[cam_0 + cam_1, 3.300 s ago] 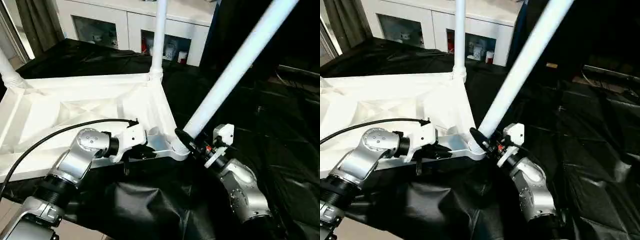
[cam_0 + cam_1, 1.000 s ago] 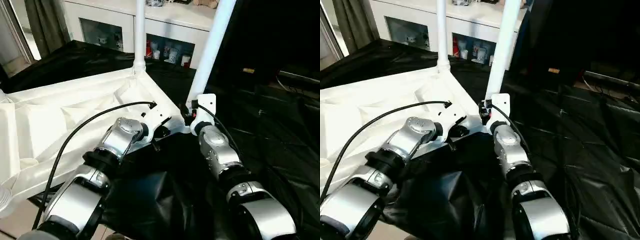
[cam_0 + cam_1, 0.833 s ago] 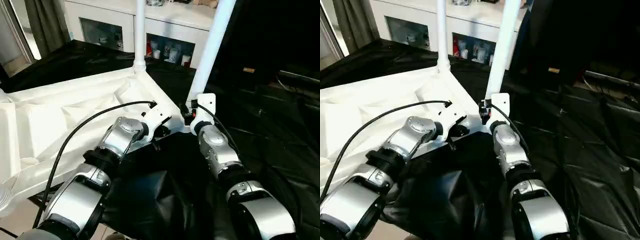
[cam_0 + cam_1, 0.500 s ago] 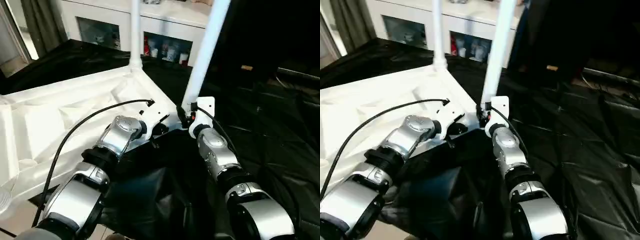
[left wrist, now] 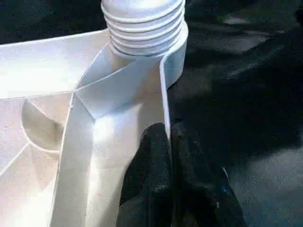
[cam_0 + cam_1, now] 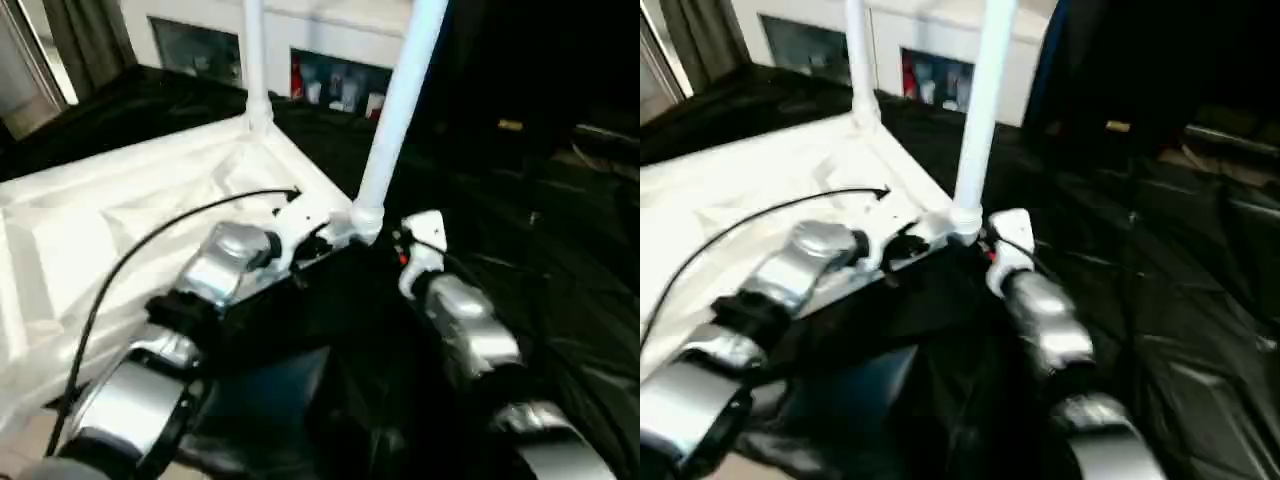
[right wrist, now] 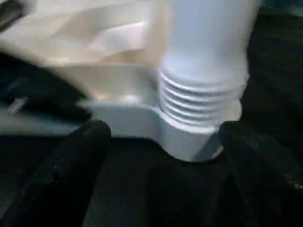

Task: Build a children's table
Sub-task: Insert table leg to table base

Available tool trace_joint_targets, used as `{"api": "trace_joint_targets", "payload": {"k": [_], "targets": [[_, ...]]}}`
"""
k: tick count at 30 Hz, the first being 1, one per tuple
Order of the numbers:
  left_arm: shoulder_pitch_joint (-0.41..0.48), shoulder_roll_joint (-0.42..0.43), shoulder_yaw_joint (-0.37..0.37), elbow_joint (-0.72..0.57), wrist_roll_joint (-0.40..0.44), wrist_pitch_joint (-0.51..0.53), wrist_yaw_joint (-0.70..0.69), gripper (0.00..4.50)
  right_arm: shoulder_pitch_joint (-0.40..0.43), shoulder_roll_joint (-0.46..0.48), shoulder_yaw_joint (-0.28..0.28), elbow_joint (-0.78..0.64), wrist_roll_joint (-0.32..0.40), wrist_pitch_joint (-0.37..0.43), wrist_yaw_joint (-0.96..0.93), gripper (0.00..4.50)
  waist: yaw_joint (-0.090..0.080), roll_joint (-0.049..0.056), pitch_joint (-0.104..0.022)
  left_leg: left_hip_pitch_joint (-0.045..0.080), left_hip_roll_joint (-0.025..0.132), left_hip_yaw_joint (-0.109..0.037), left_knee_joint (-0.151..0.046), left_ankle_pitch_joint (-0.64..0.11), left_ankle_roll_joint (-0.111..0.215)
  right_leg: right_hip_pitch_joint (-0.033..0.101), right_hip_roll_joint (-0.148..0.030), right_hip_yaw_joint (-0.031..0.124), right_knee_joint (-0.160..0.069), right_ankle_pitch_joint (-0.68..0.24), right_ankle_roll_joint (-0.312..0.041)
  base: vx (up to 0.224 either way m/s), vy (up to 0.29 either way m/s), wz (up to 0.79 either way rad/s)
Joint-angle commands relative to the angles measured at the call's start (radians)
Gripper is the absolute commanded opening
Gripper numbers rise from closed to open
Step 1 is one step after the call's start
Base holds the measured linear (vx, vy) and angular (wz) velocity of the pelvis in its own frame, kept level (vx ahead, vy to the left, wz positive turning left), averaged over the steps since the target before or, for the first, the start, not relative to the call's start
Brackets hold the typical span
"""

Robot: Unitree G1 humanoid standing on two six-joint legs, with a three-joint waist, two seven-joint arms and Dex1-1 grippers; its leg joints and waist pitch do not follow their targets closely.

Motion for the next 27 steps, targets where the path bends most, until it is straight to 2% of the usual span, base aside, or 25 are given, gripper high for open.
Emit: {"api": "trace_joint_targets", "payload": {"k": [1,2,3,5,6,8,9,10,11,13,14,15,16,17,21,25,27], "targets": [[0.044,0.021,-0.045,-0.072,-0.030,-0.068,-0.128,0.00,0.031,-0.050,-0.003,-0.111,0.034,0.042,0.092,4.30,0.008,0.011,-0.088,0.011,0.057,-0.014,-0.032,0.073,0.200,0.081,-0.106,0.067,-0.021,0.272,-0.261,0.000,0.000,0.00],[0.061,0.033,-0.050,-0.100,-0.040,-0.071,-0.151,0.00,0.048,-0.073,-0.005,-0.151,0.061,0.062,0.127,4.30,0.011,0.010,-0.085,0.009,0.061,-0.013,-0.035,0.031,0.188,0.082,-0.108,0.067,-0.029,0.195,-0.255,0.000,0.000,0.00],[0.077,0.044,-0.054,-0.125,-0.047,-0.080,-0.173,0.00,0.067,-0.096,-0.006,-0.197,0.086,0.086,0.160,4.30,0.013,0.015,-0.083,0.010,0.062,-0.014,-0.038,0.010,0.178,0.082,-0.107,0.066,-0.032,0.157,-0.251,0.000,0.000,0.00],[0.113,0.073,-0.069,-0.181,-0.062,-0.102,-0.226,0.00,0.101,-0.138,-0.007,-0.274,0.120,0.118,0.213,4.30,0.017,0.017,-0.076,0.016,0.072,-0.015,-0.047,-0.072,0.137,0.079,-0.108,0.067,-0.046,0.016,-0.231,0.000,0.000,0.00],[0.127,0.083,-0.073,-0.200,-0.067,-0.110,-0.244,0.00,0.112,-0.151,-0.008,-0.298,0.124,0.127,0.228,4.30,0.017,0.019,-0.075,0.016,0.072,-0.015,-0.049,-0.091,0.125,0.079,-0.109,0.067,-0.049,-0.019,-0.225,0.000,0.000,0.00],[0.149,0.099,-0.078,-0.235,-0.075,-0.118,-0.273,0.00,0.131,-0.171,-0.007,-0.339,0.129,0.150,0.251,4.30,0.020,0.022,-0.068,0.025,0.073,-0.009,-0.054,-0.161,0.073,0.069,-0.107,0.070,-0.064,-0.132,-0.209,0.000,0.000,0.00],[0.162,0.110,-0.080,-0.255,-0.078,-0.120,-0.285,0.00,0.145,-0.187,0.003,-0.364,0.135,0.166,0.275,4.30,0.019,0.022,-0.066,0.026,0.072,-0.007,-0.056,-0.178,0.062,0.068,-0.107,0.070,-0.068,-0.161,-0.203,0.000,0.000,0.00],[0.178,0.123,-0.080,-0.279,-0.082,-0.120,-0.301,0.00,0.167,-0.216,0.025,-0.403,0.146,0.190,0.314,4.30,0.022,0.020,-0.060,0.030,0.070,-0.006,-0.059,-0.210,0.047,0.066,-0.106,0.071,-0.076,-0.230,-0.180,0.000,0.000,0.00],[0.194,0.138,-0.076,-0.302,-0.086,-0.119,-0.313,0.00,0.198,-0.257,0.062,-0.446,0.154,0.212,0.375,4.30,0.027,0.019,-0.060,0.031,0.073,-0.007,-0.059,-0.216,0.041,0.071,-0.109,0.073,-0.078,-0.258,-0.162,0.000,0.000,0.00],[0.200,0.146,-0.074,-0.309,-0.088,-0.119,-0.319,0.00,0.209,-0.272,0.079,-0.459,0.150,0.215,0.399,4.30,0.026,0.018,-0.056,0.024,0.070,-0.008,-0.063,-0.219,0.042,0.072,-0.111,0.073,-0.083,-0.298,-0.140,0.000,0.000,0.00],[0.203,0.152,-0.074,-0.315,-0.086,-0.115,-0.320,0.00,0.211,-0.275,0.084,-0.461,0.146,0.214,0.404,4.30,0.025,0.013,-0.060,0.022,0.068,-0.010,-0.062,-0.211,0.036,0.074,-0.112,0.071,-0.082,-0.313,-0.130,0.000,0.000,0.00],[0.209,0.159,-0.072,-0.326,-0.087,-0.112,-0.324,0.00,0.214,-0.280,0.090,-0.469,0.142,0.219,0.411,4.30,0.025,0.009,-0.062,0.022,0.067,-0.010,-0.061,-0.198,0.035,0.074,-0.110,0.070,-0.081,-0.309,-0.127,0.000,0.000,0.00],[0.209,0.159,-0.072,-0.326,-0.087,-0.112,-0.325,0.00,0.214,-0.280,0.091,-0.469,0.142,0.219,0.412,4.30,0.026,0.013,-0.062,0.023,0.067,-0.010,-0.060,-0.181,0.037,0.072,-0.109,0.071,-0.078,-0.291,-0.128,0.000,0.000,0.00],[0.217,0.166,-0.068,-0.340,-0.090,-0.108,-0.328,0.00,0.216,-0.286,0.096,-0.479,0.139,0.228,0.421,4.30,0.025,0.009,-0.064,0.020,0.066,-0.010,-0.058,-0.166,0.039,0.075,-0.108,0.070,-0.075,-0.273,-0.130,0.000,0.000,0.00],[0.230,0.177,-0.062,-0.364,-0.091,-0.102,-0.330,0.00,0.205,-0.278,0.095,-0.464,0.117,0.230,0.407,4.30,0.026,0.008,-0.070,0.017,0.064,-0.009,-0.053,-0.120,0.050,0.077,-0.106,0.069,-0.064,-0.197,-0.145,0.000,0.000,0.00],[0.241,0.186,-0.059,-0.383,-0.090,-0.095,-0.336,0.00,0.189,-0.273,0.097,-0.452,0.117,0.244,0.392,4.30,0.025,0.007,-0.075,0.014,0.061,-0.008,-0.045,-0.064,0.070,0.080,-0.102,0.069,-0.047,-0.080,-0.176,0.000,0.000,0.00],[0.244,0.189,-0.059,-0.390,-0.092,-0.093,-0.336,0.00,0.182,-0.272,0.104,-0.444,0.109,0.250,0.384,4.30,0.025,0.006,-0.077,0.013,0.061,-0.008,-0.043,-0.057,0.076,0.081,-0.102,0.068,-0.042,-0.056,-0.185,0.000,0.000,0.00]]}}
